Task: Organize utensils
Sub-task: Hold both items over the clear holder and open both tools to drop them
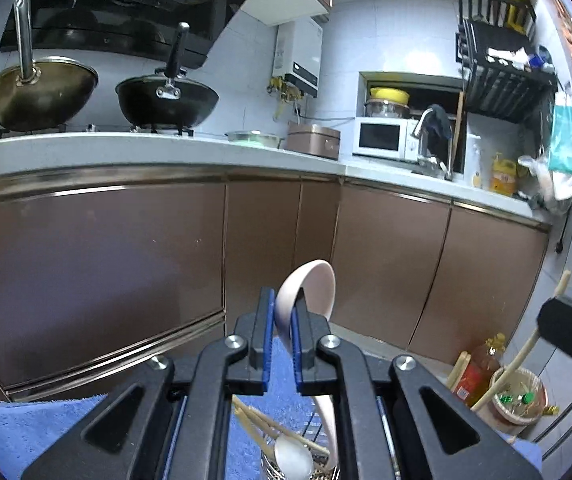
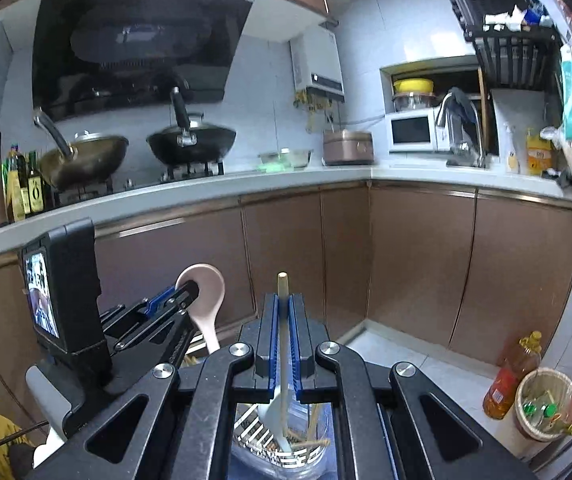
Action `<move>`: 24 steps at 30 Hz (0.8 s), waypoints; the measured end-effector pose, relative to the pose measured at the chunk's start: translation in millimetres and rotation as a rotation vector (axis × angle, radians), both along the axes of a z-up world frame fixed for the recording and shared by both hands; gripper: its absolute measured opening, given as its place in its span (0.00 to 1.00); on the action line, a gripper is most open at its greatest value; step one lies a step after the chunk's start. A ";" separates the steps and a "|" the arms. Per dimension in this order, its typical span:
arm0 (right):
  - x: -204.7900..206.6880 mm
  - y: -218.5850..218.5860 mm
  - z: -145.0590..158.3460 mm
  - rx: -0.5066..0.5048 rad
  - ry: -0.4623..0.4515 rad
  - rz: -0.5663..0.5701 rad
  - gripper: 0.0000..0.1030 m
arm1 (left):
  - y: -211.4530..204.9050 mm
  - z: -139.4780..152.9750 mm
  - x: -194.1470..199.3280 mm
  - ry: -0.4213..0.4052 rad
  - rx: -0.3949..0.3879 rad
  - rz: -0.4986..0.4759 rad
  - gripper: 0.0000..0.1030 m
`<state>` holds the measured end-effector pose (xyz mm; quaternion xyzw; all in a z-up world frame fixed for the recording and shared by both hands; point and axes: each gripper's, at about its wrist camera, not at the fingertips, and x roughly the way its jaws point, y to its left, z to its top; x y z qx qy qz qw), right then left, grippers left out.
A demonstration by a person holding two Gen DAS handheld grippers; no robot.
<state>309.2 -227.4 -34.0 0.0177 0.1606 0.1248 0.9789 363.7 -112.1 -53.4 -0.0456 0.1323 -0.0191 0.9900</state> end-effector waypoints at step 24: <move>-138.4 -9.8 49.5 0.056 -0.070 -0.085 0.65 | 53.5 71.4 -165.3 -0.015 0.088 -0.110 0.57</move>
